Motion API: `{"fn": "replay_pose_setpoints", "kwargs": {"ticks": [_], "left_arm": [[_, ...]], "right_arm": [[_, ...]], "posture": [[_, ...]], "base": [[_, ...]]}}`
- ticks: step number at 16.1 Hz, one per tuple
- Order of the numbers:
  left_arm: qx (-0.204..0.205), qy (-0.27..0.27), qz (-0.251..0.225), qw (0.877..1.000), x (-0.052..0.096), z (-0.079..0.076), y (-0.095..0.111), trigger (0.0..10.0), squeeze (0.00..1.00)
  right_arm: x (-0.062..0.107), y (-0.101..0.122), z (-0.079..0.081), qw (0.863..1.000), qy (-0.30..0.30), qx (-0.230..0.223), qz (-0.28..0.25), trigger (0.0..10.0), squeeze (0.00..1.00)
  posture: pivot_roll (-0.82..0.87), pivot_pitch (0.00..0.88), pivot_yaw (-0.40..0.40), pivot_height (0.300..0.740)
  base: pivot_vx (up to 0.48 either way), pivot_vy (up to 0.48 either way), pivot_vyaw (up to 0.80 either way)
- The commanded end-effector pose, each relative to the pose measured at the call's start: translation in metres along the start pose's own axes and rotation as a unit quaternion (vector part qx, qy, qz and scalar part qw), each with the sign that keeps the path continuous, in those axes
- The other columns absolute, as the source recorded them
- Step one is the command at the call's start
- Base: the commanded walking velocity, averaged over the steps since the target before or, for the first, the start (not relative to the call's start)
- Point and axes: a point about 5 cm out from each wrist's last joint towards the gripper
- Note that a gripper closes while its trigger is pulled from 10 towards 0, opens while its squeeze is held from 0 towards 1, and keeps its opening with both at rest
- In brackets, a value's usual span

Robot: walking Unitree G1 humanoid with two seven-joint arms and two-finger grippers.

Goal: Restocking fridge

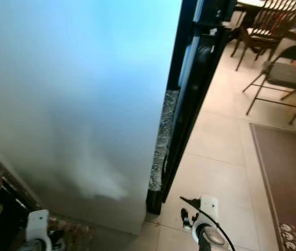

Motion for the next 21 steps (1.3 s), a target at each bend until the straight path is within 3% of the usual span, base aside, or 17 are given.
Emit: {"fn": "replay_pose_setpoints", "kwargs": {"ticks": [1,7,10,12,13,15,16,21], "left_arm": [[-0.004,-0.006,0.005,1.0,0.0,-0.002,0.0,10.0,0.0],[-0.023,-0.005,0.01,1.0,0.001,0.005,-0.004,10.0,0.0],[-0.027,-0.004,0.013,1.0,0.002,0.006,-0.006,10.0,0.0],[-0.031,-0.001,0.028,0.999,0.004,0.008,-0.017,10.0,0.0],[-0.03,0.001,0.032,0.999,0.005,0.008,-0.022,10.0,0.0],[-0.03,0.005,0.039,0.999,0.006,0.008,-0.031,10.0,0.0],[-0.029,0.006,0.046,0.999,0.009,0.008,-0.041,10.0,0.0],[-0.03,0.007,0.046,0.998,0.009,0.008,-0.042,10.0,0.0]], "right_arm": [[0.001,0.007,-0.006,0.999,-0.012,-0.023,-0.032,10.0,0.0],[0.004,0.01,-0.01,0.994,-0.051,-0.038,-0.09,10.0,0.0],[0.005,0.008,-0.012,0.993,-0.06,-0.049,-0.093,10.0,0.0],[0.001,0.09,-0.004,0.979,-0.023,-0.002,-0.203,10.0,0.0],[0.0,0.091,0.0,0.98,-0.004,0.009,-0.2,10.0,0.0],[0.002,0.09,0.003,0.975,0.007,0.074,-0.211,10.0,0.0],[0.004,0.092,0.002,0.973,0.016,0.037,-0.225,10.0,0.0],[0.004,0.092,0.001,0.973,0.019,0.04,-0.226,10.0,0.0]], "posture": [[0.05,0.0,-0.048,0.74],[0.02,0.0,-0.04,0.74],[0.01,0.0,-0.037,0.74],[0.01,0.0,-0.031,0.74],[0.01,0.0,-0.026,0.74],[0.0,0.0,-0.019,0.74],[-0.01,0.0,-0.013,0.74],[-0.01,0.0,-0.013,0.74]], "base": [[0.0,0.0,0.0],[0.0,0.0,0.0],[0.0,0.0,0.0],[0.0,0.0,0.0],[0.0,0.0,0.0],[0.0,0.0,0.0],[0.0,0.0,0.0],[0.0,0.0,0.0]]}}
Point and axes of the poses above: a point about 5 cm out from each wrist's last joint towards the gripper, its own x axis pointing back from the gripper into the wrist, its own y axis along the axis of the wrist's last joint, z = x × y, and after that the axes turned 2 degrees about -x, right-handed
